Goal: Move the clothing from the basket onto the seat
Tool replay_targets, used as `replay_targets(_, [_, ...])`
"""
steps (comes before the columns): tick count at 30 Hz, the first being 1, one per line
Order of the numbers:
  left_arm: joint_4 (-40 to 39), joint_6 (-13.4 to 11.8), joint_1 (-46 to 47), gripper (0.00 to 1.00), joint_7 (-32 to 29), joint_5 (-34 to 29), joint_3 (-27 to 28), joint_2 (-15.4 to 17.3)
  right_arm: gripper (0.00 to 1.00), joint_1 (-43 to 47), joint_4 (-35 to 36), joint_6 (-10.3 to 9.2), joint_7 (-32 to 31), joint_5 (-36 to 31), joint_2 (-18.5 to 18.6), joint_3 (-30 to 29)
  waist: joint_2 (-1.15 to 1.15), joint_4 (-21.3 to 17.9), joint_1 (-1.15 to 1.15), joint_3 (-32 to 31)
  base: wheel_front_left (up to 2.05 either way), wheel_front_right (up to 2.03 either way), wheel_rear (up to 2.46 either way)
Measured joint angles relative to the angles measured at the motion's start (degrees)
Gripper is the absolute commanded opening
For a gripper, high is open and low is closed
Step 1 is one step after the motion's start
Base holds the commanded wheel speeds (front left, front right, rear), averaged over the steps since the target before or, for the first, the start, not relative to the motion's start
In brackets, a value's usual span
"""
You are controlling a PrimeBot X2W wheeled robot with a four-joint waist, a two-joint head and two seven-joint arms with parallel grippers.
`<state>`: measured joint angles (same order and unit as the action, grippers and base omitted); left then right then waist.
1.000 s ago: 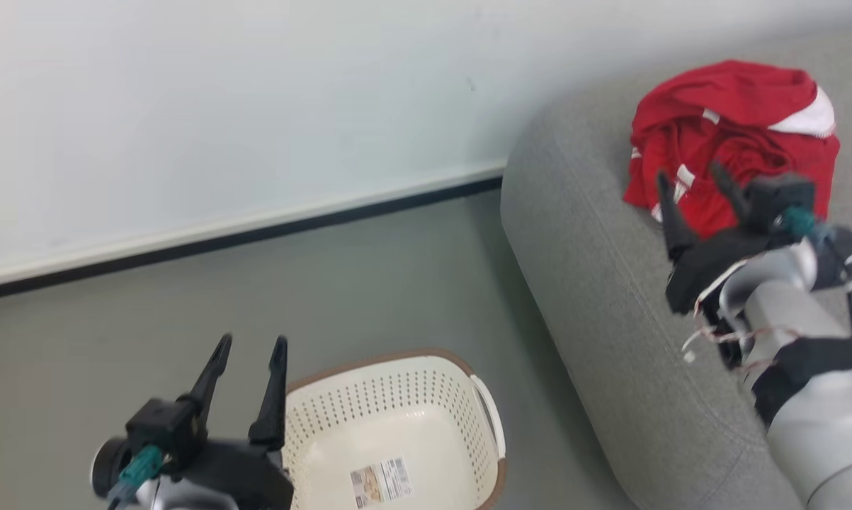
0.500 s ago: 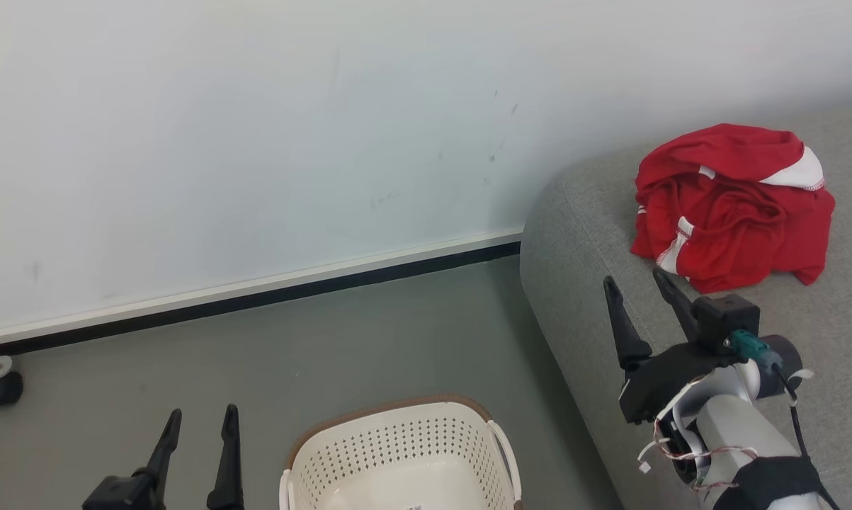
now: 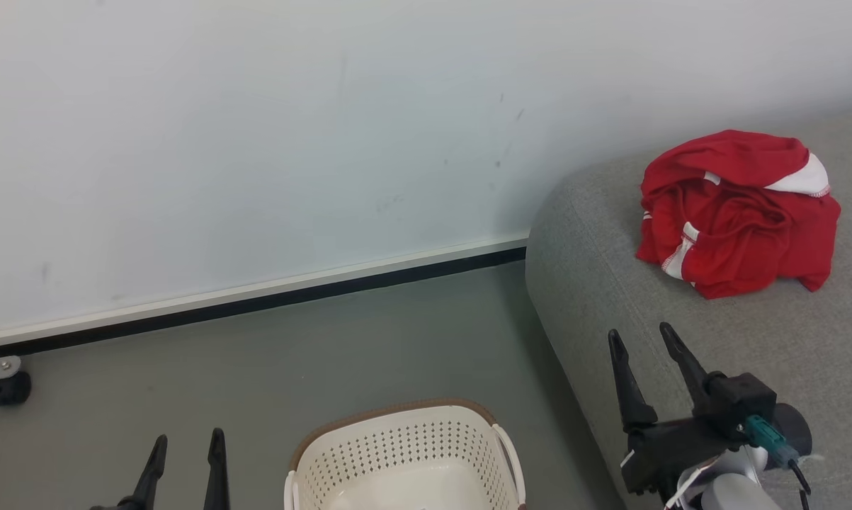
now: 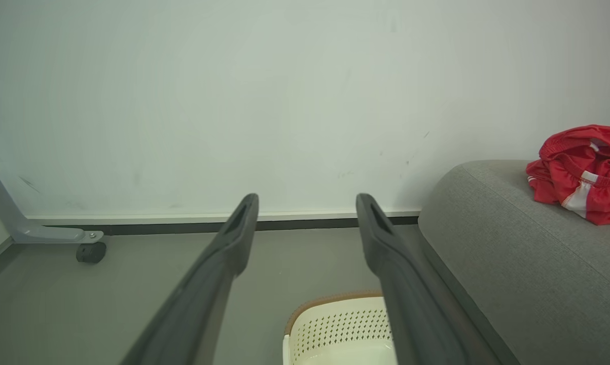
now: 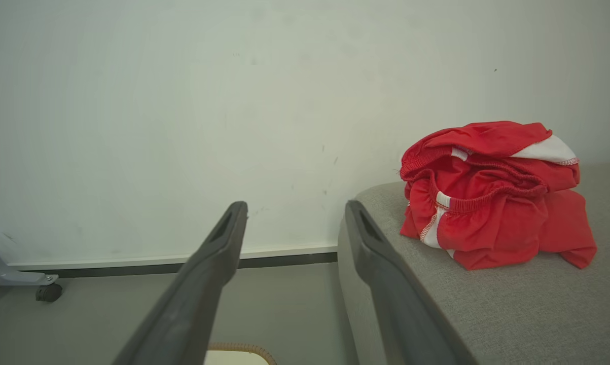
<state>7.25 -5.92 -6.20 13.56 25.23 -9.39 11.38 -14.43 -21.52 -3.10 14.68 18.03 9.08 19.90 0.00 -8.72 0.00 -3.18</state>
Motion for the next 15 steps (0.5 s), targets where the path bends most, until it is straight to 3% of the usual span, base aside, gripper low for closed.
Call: replay_targets(15, [-2.08, -0.22, -1.61, 1.00, 0.34, 0.00, 1.81, -0.23, 1.00, 7.35, 10.45, -1.94, 0.01, -0.42, 0.14, -0.73, 0.00, 1.82, 0.00, 0.68, 0.00, 0.00, 0.00])
